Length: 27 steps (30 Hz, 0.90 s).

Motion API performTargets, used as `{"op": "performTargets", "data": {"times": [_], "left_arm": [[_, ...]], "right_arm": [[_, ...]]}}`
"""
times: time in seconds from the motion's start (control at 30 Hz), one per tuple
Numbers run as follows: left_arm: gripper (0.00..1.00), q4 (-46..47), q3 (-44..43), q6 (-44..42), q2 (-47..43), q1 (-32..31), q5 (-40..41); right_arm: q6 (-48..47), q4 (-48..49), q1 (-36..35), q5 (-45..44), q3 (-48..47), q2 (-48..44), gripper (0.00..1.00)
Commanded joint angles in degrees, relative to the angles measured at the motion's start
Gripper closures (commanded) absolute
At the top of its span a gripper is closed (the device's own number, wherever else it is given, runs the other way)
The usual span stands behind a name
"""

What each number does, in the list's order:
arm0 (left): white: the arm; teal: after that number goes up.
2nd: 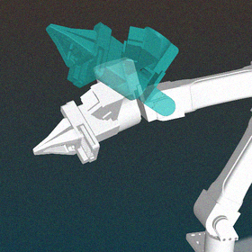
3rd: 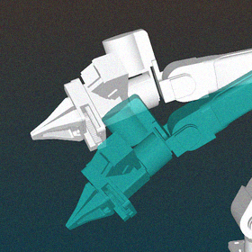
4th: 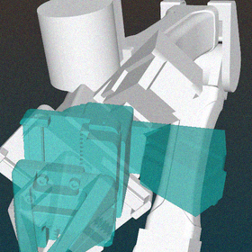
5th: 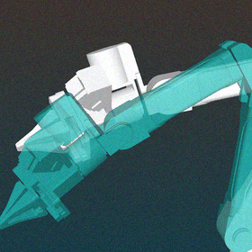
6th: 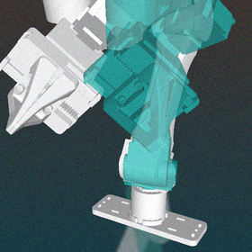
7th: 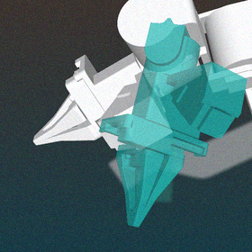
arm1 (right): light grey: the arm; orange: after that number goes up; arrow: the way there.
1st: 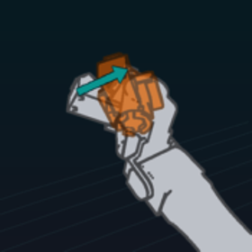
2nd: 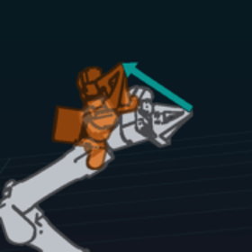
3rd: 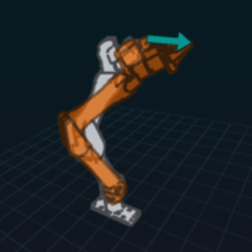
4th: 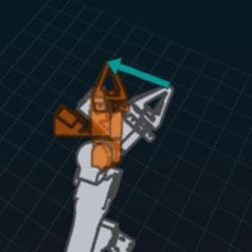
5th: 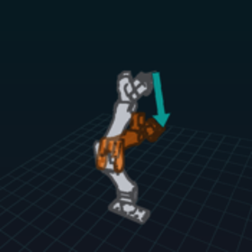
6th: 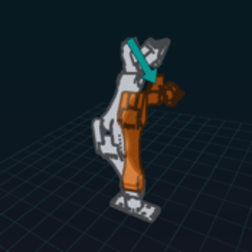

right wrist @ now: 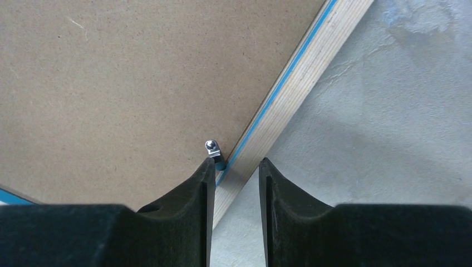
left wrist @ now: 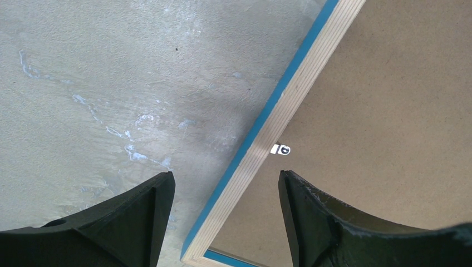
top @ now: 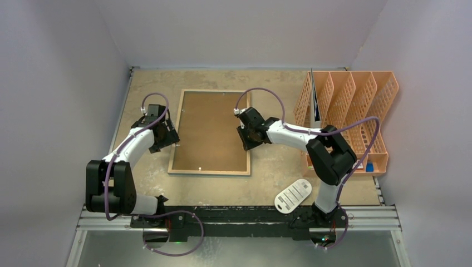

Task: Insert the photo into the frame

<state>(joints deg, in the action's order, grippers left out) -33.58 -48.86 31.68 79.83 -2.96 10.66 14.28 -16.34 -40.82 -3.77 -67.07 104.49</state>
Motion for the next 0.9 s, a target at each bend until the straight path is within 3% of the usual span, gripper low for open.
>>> {"op": "performTargets", "data": {"times": [0.0, 0.23, 0.57, 0.87], "left_arm": [[0.28, 0.20, -2.55, -1.01, -0.29, 0.59, 0.42], [0.26, -1.04, -7.87, -0.83, 1.12, 0.65, 5.67], [0.25, 3.24, -7.67, -0.55, 4.03, 1.84, 3.00], [0.25, 6.78, -2.92, 0.05, 7.49, 2.69, -5.62]], "right_arm": [[-0.77, 2.07, 0.11, -8.78, -1.94, -1.43, 0.97], [0.15, -0.47, -0.04, -12.27, -5.34, -2.89, 0.90], [1.78, -2.99, -0.03, -4.03, -5.61, -1.19, 0.45], [3.18, -5.11, 0.34, -2.27, -6.36, 2.89, 0.33]]}}
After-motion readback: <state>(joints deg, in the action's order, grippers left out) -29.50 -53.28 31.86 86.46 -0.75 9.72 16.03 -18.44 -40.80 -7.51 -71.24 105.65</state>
